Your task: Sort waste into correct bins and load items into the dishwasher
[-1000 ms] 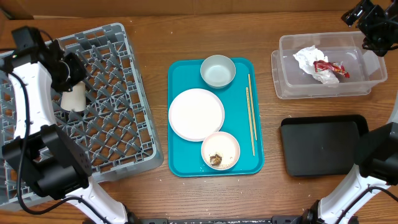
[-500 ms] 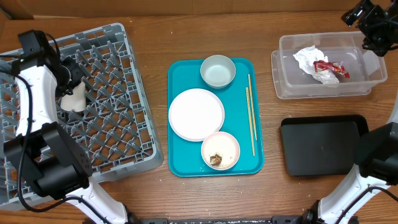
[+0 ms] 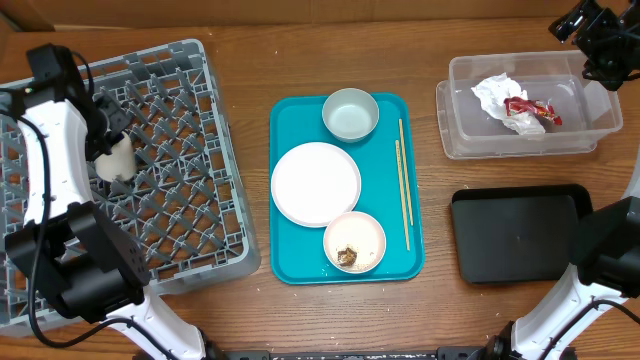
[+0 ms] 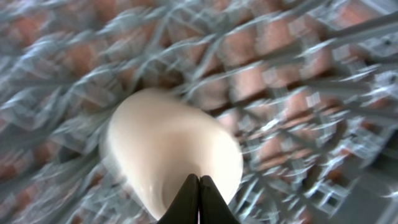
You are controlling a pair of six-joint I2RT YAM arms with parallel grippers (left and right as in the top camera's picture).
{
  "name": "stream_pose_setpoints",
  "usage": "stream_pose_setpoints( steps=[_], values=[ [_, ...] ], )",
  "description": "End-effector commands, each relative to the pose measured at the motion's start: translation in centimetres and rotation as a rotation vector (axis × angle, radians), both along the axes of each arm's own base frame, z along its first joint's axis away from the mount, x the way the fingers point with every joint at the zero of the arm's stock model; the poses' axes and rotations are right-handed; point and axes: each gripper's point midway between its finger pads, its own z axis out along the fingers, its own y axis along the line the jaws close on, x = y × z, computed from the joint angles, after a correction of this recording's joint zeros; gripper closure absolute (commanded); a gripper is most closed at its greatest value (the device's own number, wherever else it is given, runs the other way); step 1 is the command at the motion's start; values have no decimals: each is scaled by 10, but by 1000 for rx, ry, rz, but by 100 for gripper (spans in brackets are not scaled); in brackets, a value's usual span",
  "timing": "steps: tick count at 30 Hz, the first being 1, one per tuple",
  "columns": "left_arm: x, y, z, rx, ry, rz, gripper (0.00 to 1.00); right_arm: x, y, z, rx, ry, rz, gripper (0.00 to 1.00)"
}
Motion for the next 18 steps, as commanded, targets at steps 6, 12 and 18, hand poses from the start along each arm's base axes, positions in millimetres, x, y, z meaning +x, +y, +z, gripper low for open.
stream_pose_setpoints(
  steps=[6,12,18],
  values=[
    [-26,18,25,91,87,79,96,-5,3,27,-20,-54,-1,0],
    [-27,-2,23,-13,77,78,96,-5,3,27,-20,-54,-1,0],
    [17,-106,46,-380,-145,-295,96,-5,3,27,-20,-54,-1,0]
  ],
)
